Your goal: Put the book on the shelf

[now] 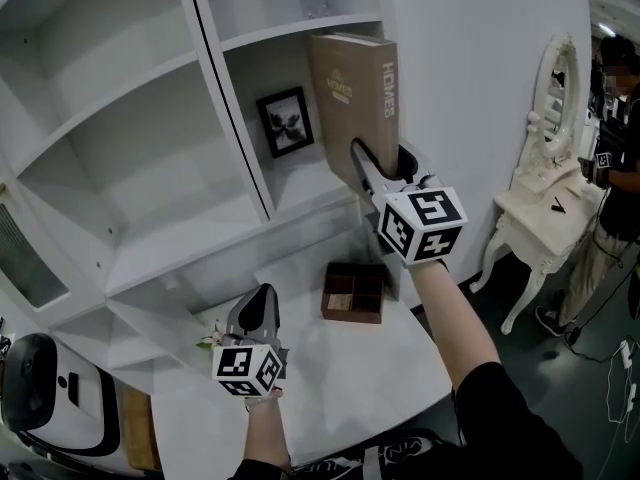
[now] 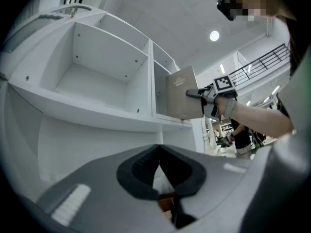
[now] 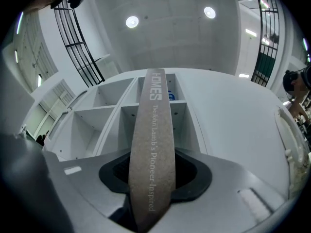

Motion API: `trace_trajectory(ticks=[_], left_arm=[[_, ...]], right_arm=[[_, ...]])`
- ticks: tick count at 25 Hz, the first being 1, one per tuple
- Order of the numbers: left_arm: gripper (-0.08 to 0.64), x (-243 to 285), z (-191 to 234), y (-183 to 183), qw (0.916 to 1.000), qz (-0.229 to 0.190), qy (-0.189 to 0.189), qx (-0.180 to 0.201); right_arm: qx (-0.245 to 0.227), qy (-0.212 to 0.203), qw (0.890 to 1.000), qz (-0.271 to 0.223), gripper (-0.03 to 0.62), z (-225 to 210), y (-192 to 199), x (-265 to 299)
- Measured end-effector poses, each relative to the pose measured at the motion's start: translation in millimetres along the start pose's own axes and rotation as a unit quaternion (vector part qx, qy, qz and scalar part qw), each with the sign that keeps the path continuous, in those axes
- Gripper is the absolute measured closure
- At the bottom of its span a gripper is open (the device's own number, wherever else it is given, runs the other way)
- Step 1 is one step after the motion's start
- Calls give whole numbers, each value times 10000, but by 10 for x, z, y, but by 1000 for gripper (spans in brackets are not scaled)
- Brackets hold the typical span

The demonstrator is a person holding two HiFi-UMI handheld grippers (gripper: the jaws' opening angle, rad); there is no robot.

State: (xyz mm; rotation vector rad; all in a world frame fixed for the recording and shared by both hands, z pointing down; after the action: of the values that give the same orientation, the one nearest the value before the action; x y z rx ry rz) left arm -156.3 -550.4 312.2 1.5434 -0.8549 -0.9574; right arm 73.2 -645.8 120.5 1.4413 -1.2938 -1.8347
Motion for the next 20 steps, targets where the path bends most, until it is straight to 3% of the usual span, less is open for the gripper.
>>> trace_trajectory(ticks=[10,20], left_arm=[[560,108,149,21,9999,-1,-131,-2],[560,151,257,52,9997,19,-246,-33]], right_arm=[[-67,86,9964,844,416,25,151,488],[-38,-90,9879,1551,414,72,405,955]])
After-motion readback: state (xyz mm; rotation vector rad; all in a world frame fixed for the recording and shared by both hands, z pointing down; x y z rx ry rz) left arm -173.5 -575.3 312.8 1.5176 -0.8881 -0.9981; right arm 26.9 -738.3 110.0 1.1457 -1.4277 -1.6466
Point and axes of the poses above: the fingertips, and each gripper's own axes: x forward along the fingers, z to its left, y out of its underside, the point moved 2 cm from there along -x, backward along the fingers, and after that the axes turned 6 degrees about y, right-handed, at the moved point
